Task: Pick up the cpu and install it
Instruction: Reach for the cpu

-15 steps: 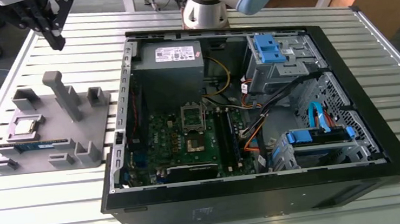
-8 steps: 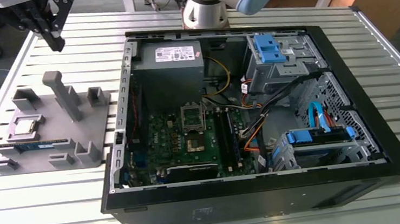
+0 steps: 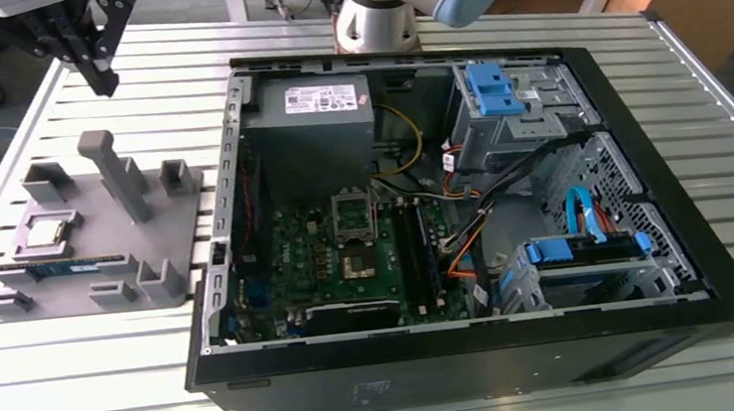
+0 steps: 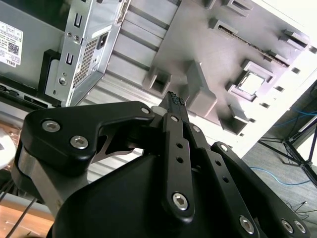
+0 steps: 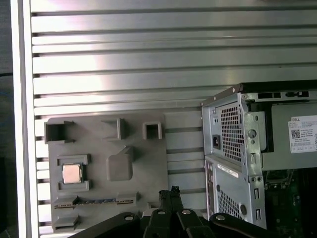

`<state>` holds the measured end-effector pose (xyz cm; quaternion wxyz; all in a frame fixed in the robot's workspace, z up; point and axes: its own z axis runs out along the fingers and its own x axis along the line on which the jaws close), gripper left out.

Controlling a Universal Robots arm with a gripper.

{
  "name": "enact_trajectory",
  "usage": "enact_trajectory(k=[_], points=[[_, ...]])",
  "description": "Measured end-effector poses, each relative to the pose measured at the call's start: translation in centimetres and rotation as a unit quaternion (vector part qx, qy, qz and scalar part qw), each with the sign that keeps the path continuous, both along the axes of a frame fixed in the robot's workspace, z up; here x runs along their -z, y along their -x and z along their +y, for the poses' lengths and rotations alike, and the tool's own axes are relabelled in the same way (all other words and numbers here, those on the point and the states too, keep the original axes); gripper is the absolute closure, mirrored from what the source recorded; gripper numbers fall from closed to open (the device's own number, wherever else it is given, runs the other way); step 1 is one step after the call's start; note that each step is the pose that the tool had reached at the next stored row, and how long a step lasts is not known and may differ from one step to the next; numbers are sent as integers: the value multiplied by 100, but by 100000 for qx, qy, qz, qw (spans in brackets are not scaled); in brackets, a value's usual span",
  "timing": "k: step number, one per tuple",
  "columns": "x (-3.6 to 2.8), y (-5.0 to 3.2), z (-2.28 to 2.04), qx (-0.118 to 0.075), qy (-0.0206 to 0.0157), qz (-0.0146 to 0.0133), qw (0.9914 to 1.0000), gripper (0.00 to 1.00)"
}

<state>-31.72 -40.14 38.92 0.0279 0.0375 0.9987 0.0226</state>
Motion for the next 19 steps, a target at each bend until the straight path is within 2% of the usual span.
enact_trajectory(k=[19], points=[[47, 50, -22, 3, -1, -4, 100000, 89]])
